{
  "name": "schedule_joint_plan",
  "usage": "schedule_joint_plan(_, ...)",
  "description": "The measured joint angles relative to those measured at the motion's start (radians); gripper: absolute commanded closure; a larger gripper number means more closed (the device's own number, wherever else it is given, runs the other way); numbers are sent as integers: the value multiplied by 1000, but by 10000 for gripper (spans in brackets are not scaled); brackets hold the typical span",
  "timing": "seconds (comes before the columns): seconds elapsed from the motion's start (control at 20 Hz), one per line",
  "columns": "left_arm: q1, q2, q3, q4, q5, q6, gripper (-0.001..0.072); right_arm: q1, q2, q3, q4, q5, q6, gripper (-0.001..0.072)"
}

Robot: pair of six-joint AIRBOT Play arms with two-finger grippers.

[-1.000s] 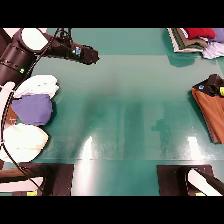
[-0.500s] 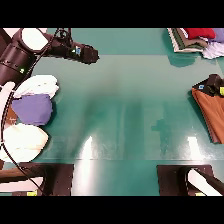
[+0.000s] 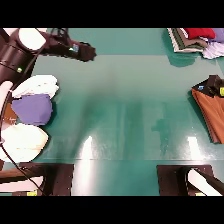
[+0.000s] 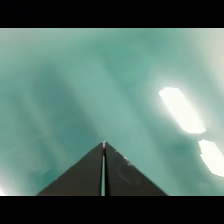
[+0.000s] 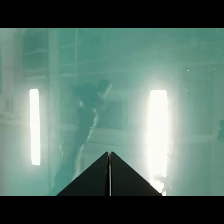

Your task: Fold the shirts.

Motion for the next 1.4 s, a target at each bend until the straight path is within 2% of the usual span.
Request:
schedule_joint_plan(0.25,248,18,-32,224,-176,-85,682,0,0,0,0,2,0,697)
schedule_joint_plan(0.3,303,19,-54,249,-196,-91,494,0,0,0,0,0,0,697)
schedule_joint_plan(0.35,350,19,-80,266,-207,-95,82,0,0,0,0,-3,0,697)
schedule_joint_plan(0.4,391,19,-111,280,-207,-98,-1,0,0,0,0,-5,0,697)
schedule_joint_plan(0.65,509,-8,-270,314,-63,-102,-5,0,0,-1,0,-8,0,697)
schedule_joint_plan(0.8,528,-75,-311,323,14,-100,-3,1,0,-1,0,-9,0,697)
schedule_joint_plan(0.85,532,-97,-317,324,28,-99,120,1,0,-1,0,-9,0,697)
schedule_joint_plan(0.9,534,-116,-322,325,43,-100,378,1,0,-1,0,-9,0,697)
schedule_joint_plan(1.0,537,-140,-327,327,55,-102,665,1,0,-1,0,-9,0,697)
schedule_joint_plan(1.05,538,-147,-325,330,59,-103,685,1,0,-1,0,-9,0,697)
schedule_joint_plan(1.25,539,-150,-259,323,6,-106,686,1,0,2,2,-12,0,697)
schedule_joint_plan(1.4,520,-76,-155,304,-43,-87,686,1,0,56,6,-19,1,697)
